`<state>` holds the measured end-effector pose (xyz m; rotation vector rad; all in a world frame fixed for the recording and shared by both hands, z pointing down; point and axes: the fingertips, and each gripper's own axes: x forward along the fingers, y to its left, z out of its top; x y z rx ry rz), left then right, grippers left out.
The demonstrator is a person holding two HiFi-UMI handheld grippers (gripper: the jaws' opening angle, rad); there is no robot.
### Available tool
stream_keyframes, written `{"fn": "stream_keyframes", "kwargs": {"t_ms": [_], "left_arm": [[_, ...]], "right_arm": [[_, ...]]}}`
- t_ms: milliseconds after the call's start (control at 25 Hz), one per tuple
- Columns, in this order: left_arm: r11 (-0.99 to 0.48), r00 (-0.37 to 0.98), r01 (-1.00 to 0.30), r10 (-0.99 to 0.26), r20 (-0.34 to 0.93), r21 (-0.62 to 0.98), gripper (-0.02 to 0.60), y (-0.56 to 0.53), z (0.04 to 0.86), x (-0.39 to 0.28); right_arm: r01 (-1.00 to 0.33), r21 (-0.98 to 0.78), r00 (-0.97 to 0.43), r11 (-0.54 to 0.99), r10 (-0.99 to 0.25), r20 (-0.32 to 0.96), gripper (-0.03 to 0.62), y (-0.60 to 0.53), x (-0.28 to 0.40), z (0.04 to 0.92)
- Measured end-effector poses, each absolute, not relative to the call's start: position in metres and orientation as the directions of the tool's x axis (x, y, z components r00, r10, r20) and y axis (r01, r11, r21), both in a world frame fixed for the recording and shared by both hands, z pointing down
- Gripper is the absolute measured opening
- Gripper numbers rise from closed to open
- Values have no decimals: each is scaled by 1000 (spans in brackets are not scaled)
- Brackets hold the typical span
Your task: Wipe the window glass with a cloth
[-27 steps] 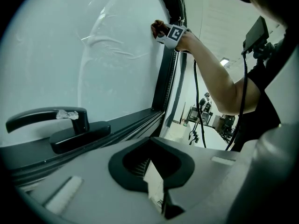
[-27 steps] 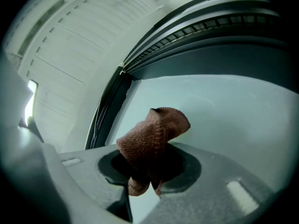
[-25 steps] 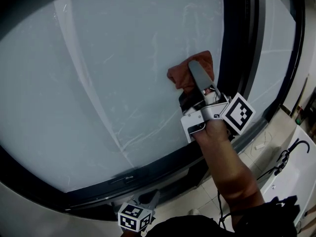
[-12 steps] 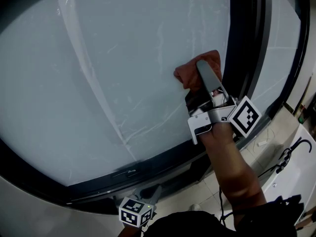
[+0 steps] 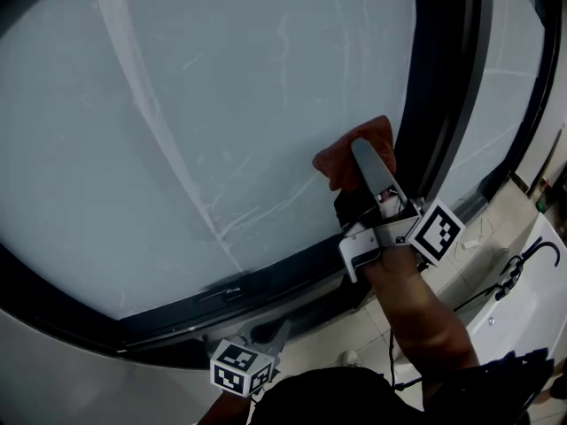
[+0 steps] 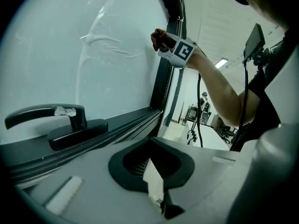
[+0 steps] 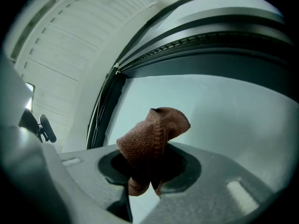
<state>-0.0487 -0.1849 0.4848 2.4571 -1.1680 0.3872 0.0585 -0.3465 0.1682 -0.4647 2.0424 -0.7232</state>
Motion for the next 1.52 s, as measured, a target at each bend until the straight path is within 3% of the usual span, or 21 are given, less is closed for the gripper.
{"fn": "stream_keyframes", "kwargs": {"t_ms": [280,840,1520], "left_arm": [[-576,613,-786,-680,403,224,17,-185,486,-49],[-591,627,-772,-653,424,233,17,-172,495,-58],[-590,619,-775,-637,460,227,17,-153,505,-88]], "right_arm": [[-66,-703,-558,708,-610,-563,110,-330,59,234],[-100,-911,-573,399,-772,-276,109,-332,29,391],[-141,-947,-574,290,-803,-160,109,-333,-13,442]]}}
